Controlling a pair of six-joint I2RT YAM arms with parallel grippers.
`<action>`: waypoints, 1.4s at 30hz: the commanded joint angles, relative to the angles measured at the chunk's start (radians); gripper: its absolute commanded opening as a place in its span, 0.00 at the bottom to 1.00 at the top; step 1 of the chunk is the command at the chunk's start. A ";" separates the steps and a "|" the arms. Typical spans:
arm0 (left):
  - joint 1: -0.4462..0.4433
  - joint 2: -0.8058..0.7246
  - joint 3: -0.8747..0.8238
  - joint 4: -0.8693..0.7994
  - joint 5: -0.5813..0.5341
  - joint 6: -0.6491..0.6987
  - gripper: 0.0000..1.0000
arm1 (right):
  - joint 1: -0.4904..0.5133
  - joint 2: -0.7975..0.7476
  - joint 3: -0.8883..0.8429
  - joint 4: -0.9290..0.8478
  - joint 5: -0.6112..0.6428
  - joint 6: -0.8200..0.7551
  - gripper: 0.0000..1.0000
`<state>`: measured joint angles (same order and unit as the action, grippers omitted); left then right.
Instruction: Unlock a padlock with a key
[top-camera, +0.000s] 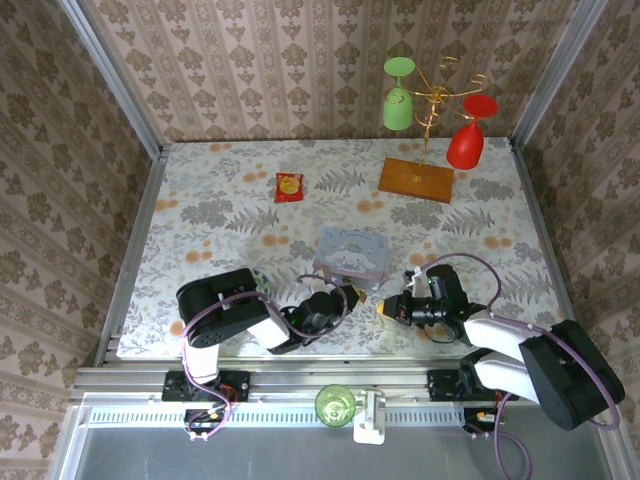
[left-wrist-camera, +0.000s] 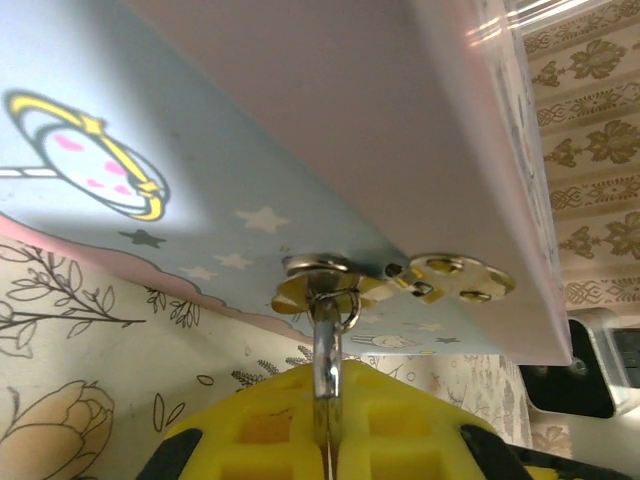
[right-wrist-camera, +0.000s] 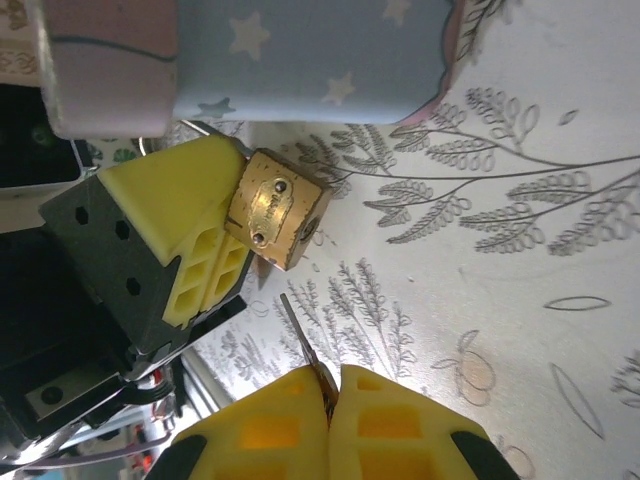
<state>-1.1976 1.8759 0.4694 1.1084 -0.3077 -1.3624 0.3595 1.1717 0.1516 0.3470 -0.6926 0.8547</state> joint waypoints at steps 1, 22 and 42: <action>0.010 -0.029 -0.013 0.084 0.015 -0.038 0.00 | -0.004 0.039 -0.012 0.130 -0.069 0.039 0.00; 0.016 -0.066 -0.043 0.183 0.001 -0.054 0.00 | -0.040 0.325 -0.001 0.463 -0.171 0.170 0.00; -0.001 -0.069 -0.029 0.188 -0.001 -0.057 0.00 | -0.049 0.409 0.016 0.581 -0.201 0.219 0.00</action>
<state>-1.1934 1.8378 0.4240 1.2175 -0.3058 -1.4216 0.3180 1.5734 0.1631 0.8867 -0.8654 1.0733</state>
